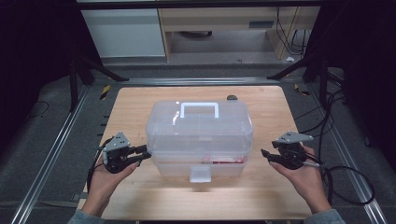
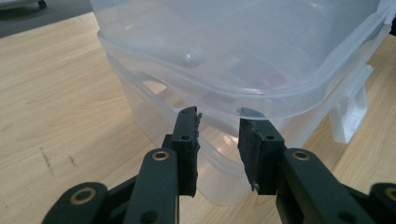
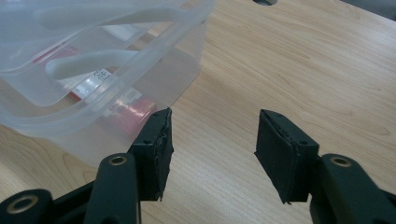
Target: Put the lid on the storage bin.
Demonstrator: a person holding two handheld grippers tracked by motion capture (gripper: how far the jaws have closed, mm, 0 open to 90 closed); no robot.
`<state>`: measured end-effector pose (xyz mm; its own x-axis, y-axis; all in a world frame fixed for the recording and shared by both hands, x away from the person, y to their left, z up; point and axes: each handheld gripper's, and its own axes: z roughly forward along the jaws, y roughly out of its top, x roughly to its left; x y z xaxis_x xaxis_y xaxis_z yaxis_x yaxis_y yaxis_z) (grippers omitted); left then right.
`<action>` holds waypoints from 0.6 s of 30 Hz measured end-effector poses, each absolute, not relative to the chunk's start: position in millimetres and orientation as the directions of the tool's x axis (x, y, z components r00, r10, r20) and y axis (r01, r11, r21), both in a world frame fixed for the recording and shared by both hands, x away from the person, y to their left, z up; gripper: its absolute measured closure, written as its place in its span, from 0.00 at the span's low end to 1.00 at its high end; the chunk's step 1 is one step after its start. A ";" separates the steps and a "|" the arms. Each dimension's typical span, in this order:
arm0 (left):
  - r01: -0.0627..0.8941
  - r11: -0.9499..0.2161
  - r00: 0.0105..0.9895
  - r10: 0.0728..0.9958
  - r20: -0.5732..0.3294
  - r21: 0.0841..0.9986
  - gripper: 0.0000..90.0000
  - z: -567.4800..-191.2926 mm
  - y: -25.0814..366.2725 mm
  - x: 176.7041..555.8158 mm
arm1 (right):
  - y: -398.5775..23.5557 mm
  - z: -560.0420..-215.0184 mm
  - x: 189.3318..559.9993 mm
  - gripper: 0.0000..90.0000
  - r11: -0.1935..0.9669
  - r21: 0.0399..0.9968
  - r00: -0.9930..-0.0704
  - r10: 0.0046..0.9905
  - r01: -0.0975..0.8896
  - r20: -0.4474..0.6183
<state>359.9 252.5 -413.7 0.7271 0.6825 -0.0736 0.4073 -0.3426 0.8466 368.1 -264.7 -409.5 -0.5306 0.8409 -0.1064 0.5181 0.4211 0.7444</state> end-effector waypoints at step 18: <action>0.441 -0.346 0.696 0.715 -0.072 0.828 0.56 -427.8 276.3 342.9 | -263.0 -415.7 369.9 0.46 0.423 0.732 -0.525 0.845 0.533 -0.106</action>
<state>342.9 276.3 -427.8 0.6956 0.7149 -0.0720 0.4413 -0.3460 0.8280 369.9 -263.0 -415.7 -0.5249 0.8445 -0.1060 0.5334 0.4235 0.7322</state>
